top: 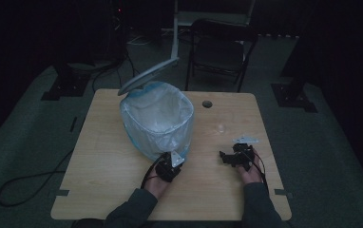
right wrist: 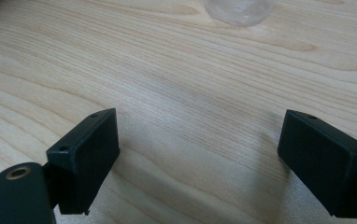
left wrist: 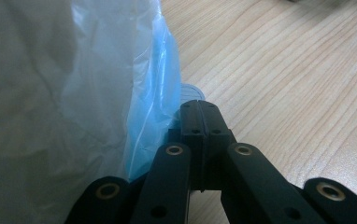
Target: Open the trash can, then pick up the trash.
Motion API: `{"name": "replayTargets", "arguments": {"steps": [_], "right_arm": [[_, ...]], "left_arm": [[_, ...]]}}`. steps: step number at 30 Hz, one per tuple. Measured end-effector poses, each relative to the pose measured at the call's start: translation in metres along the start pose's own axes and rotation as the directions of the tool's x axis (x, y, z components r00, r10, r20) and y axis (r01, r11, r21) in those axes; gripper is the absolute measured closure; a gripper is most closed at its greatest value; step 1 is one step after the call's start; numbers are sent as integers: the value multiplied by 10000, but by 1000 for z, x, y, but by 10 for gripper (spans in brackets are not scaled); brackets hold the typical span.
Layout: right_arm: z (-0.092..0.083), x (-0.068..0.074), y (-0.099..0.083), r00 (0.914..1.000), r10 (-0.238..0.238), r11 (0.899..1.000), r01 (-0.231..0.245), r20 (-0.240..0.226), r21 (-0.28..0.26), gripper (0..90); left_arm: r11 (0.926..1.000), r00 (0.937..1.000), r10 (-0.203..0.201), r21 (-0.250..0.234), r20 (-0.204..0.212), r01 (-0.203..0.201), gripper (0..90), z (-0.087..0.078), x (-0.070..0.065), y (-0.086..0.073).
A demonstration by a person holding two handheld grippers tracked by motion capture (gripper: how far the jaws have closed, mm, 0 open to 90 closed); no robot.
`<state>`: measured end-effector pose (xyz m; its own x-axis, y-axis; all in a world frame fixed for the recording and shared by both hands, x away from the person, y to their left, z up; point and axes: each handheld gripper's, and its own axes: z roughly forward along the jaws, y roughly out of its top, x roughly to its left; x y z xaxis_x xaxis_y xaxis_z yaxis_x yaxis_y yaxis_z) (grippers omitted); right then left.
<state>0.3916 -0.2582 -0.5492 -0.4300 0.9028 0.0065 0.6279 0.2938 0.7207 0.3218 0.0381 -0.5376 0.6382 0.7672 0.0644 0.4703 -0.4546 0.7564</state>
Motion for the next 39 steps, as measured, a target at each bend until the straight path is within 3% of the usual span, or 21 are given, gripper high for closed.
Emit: {"name": "replayTargets", "arguments": {"steps": [21,23,25,26,30,39], "right_arm": [[-1,0,-1,10000,8,10000,-8,5,1,129],[-3,1,-2,9999,124,9999,-123,110,-31,197],[-8,0,-1,9995,223,9997,-225,222,102,354],[-10,0,0,9993,270,9994,-275,242,203,376],[-13,-5,2,9980,617,9978,-619,107,236,394],[-35,-18,26,9946,1023,9927,-1008,192,-668,474]], "left_arm": [[10000,10000,17,-17,-20,-17,900,0,0,0],[10000,10000,17,-20,-22,-17,900,0,0,0],[10000,10000,20,-39,-20,-20,900,0,0,0],[10000,10000,29,-44,-18,-29,900,0,0,0],[10000,10000,37,-45,-9,-37,900,0,0,-1],[10000,10000,56,-50,28,-56,900,0,0,-1]]}}
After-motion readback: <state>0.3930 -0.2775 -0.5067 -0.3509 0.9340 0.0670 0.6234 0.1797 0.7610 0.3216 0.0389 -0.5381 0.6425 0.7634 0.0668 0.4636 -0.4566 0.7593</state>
